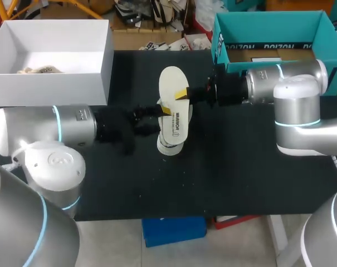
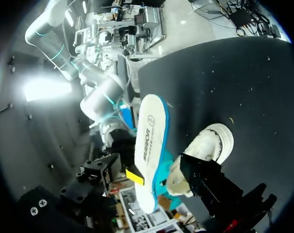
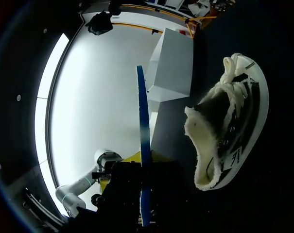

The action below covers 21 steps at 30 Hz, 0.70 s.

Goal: Take the shoe out of the shoebox, open the shoe tongue, remove and reinsert the insole, then place the shoe into the shoebox

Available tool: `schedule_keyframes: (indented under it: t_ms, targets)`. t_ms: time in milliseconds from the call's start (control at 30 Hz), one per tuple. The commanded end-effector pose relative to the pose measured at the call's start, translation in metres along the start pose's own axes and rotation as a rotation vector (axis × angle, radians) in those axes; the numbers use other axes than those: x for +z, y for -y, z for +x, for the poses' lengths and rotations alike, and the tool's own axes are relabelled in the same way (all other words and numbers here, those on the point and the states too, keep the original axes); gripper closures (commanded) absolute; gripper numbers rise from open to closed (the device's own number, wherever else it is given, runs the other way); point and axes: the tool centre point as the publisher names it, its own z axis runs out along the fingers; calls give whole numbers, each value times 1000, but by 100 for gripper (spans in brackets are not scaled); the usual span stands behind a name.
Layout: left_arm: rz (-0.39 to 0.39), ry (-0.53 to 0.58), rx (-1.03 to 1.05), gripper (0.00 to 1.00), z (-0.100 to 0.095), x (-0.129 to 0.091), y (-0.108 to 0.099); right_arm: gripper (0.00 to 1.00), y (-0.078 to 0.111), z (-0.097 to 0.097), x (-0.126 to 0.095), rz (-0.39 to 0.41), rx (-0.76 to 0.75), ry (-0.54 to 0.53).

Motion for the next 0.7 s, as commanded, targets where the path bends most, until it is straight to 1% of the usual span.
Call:
schedule_keyframes:
  t_ms: [33,100,133,200,233,300,367,433,700]
  targets:
    - [111,-671,144,0,-9,-29,-3,100,1,0,1,-2,1,2]
    - [118,-728,177,0,-13,-31,-2,100,1,0,1,-2,1,2]
    - [116,-777,215,0,-15,-31,-2,100,1,0,1,-2,1,2]
    - [138,-859,272,0,-20,-29,0,100,1,0,1,-2,1,2]
    - [136,-919,318,0,-22,-27,1,100,1,0,1,-2,1,2]
    - [125,-955,342,0,-27,-24,0,100,1,0,1,-2,1,2]
    - [107,-1032,399,0,-32,-22,-1,100,1,0,1,-2,1,2]
    - [100,-1056,426,0,-36,-19,-1,100,1,0,1,-2,1,2]
    - [100,-1056,426,0,-36,-19,-1,100,1,0,1,-2,1,2]
